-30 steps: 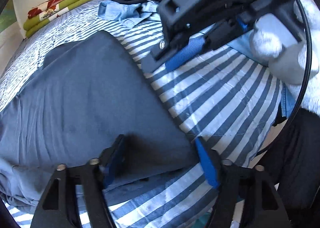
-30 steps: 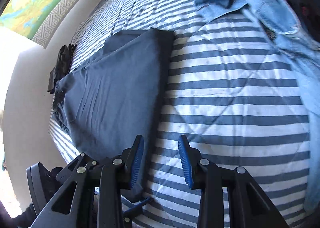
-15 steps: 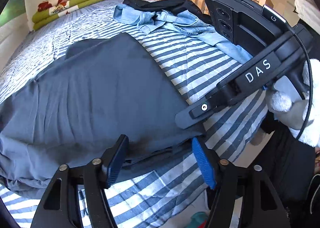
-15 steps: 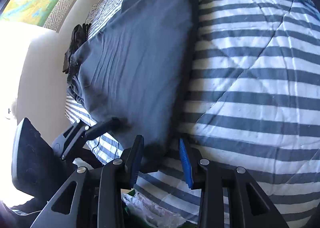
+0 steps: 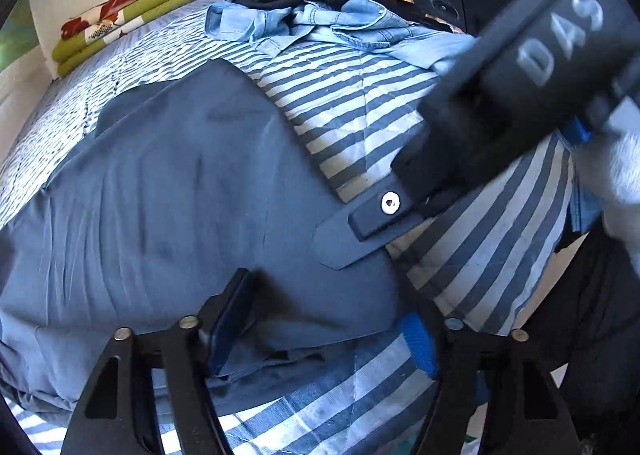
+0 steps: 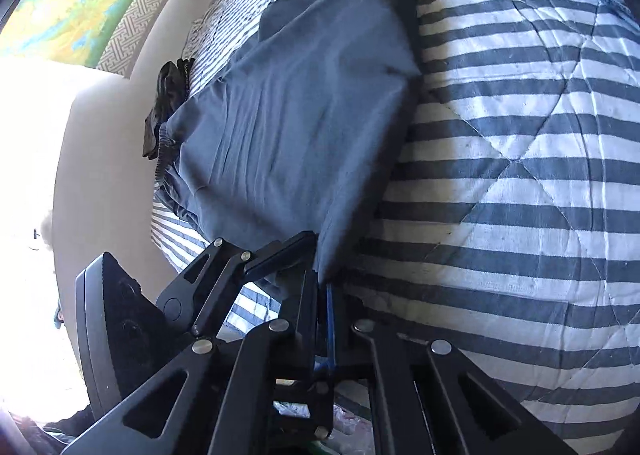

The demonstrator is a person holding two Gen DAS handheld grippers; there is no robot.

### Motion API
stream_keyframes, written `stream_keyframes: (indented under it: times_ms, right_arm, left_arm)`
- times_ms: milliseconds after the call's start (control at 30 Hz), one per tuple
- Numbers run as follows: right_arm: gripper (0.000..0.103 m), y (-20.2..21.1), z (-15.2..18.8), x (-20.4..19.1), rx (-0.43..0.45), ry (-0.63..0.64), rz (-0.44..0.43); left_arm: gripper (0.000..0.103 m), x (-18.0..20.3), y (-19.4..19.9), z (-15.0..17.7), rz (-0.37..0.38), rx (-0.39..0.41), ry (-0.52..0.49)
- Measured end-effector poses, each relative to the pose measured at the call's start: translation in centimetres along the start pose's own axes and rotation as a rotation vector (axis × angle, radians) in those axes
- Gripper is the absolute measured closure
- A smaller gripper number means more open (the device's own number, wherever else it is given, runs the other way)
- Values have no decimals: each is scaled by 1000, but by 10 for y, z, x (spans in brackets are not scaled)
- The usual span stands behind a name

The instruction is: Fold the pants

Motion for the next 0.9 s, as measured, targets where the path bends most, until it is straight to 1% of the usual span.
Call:
stream_keyframes:
  times_ms: [33, 67, 100, 133, 167, 200, 233, 300, 367, 400, 433, 500, 533, 633, 700, 833, 867, 900]
  right_arm:
    - [99, 0, -1, 1, 3, 8, 18]
    - [99, 0, -1, 1, 5, 18, 26]
    - [99, 1, -1, 1, 5, 24, 29]
    - [99, 2, -2, 0, 9, 34, 34]
    - [99, 3, -4, -1, 13, 49, 46]
    - [99, 4, -5, -4, 17, 73, 62]
    - [96, 6, -7, -6, 24, 102, 79]
    - [95, 11, -14, -8, 46, 137, 118]
    - [85, 20, -25, -7, 75, 152, 136]
    - [74, 25, -33, -5, 93, 151, 142]
    - [67, 30, -45, -2, 121, 145, 150]
    - [65, 34, -63, 6, 149, 112, 162]
    - [65, 34, -73, 12, 152, 86, 155]
    - [65, 27, -102, 25, 155, -5, 102]
    - [64, 18, -121, 27, 156, -51, 59]
    - [63, 1, -149, 30, 172, -86, 59]
    - [63, -4, -153, 31, 171, -99, 48]
    - [63, -11, -157, 31, 168, -121, 14]
  left_arm:
    - [54, -1, 1, -2, -3, -3, 6]
    - [58, -2, 1, -3, -8, -9, 11]
    - [64, -4, 1, -3, -8, -15, 18]
    - [72, -6, 1, -4, -3, -17, 25]
    - [76, -8, 1, -4, -2, -18, 34]
    - [83, -10, 2, -5, -2, -19, 43]
    - [89, -14, 2, -5, -2, -24, 57]
    - [92, -18, 3, -6, 9, -23, 78]
    - [93, -23, 6, -7, 23, -17, 98]
    - [94, -25, 9, -6, 31, -12, 108]
    - [94, -27, 13, -8, 44, -3, 123]
    - [94, -34, 22, -11, 61, 20, 153]
    - [94, -39, 28, -12, 71, 34, 174]
    - [94, -48, 41, -15, 91, 59, 216]
    - [95, -53, 48, -16, 92, 71, 228]
    - [95, -56, 58, -16, 102, 79, 233]
    - [95, -57, 60, -16, 106, 80, 234]
    - [95, -58, 62, -15, 108, 82, 236]
Point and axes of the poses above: each gripper's, at about its wrist camera, not at the fingertips, and y roughly against the way its jaws point, x to its right, z to its underside, the point moved 8 cm from there along -y, roughly the way its jaws point, and after that the axes turned 3 degrees about x, right-handed, at the moved point
